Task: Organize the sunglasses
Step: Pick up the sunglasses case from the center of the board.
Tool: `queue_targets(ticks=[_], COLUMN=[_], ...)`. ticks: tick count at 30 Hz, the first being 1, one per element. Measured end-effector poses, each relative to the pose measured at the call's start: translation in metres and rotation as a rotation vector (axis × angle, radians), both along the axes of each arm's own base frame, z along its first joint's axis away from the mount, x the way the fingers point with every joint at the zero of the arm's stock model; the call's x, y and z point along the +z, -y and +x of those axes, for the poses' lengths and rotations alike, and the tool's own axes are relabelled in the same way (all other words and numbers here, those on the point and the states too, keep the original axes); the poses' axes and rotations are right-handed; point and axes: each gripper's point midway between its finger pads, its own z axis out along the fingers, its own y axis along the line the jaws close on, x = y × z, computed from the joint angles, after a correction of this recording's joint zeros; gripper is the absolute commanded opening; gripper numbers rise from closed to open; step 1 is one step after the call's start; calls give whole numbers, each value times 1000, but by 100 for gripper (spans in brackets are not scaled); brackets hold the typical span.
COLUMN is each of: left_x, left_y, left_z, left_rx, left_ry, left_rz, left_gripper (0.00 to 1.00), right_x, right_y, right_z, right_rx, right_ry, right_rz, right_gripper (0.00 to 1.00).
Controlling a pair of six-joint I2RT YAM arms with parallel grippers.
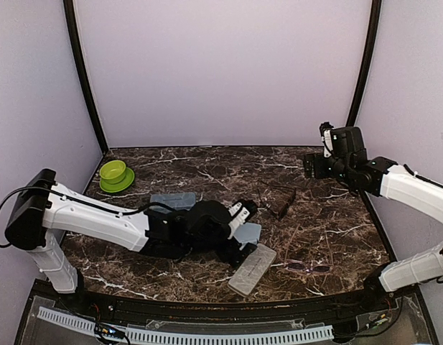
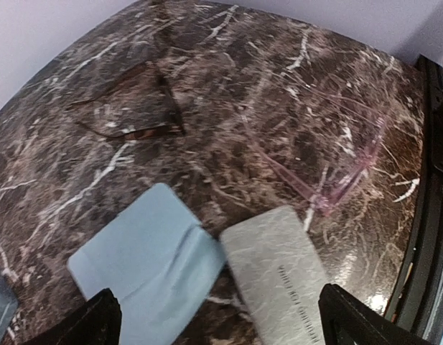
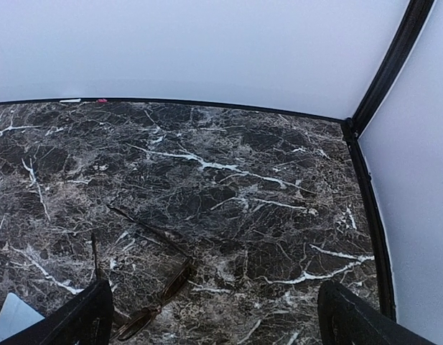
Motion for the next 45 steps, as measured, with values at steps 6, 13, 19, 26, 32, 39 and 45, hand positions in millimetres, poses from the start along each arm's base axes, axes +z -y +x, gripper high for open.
queue_targets(ticks=[6,13,19,26,32,39,45], left_x=[-41,-60,-78,-78,-80,-83,-84], left_y=[43,53,64,62,54,41,23], left_z=[-40,-58,-65,-67,-60,-50,-48], left_rx=[-138,-179,-159,-115,-57,-8,16], left_ry=[-87,-222,-280,-309,-287,-242,-216], left_rz=[115,190,249,271,298,341,369], left_gripper=[99,99,99,99,99,99,99], right_x=[-1,-1,14,18,13,13,9], right_y=[-5,-7,-5,-7,-10,-12,-13], right_z=[-1,-11,-20,-23,-25,-22,-20], right_rx=[23,51,65,79,92,97,96], right_ry=[-9,-6,32,42,30,35,26], right_rz=[20,53,91,111,116,120,116], right_gripper=[100,100,100,100,100,100,100])
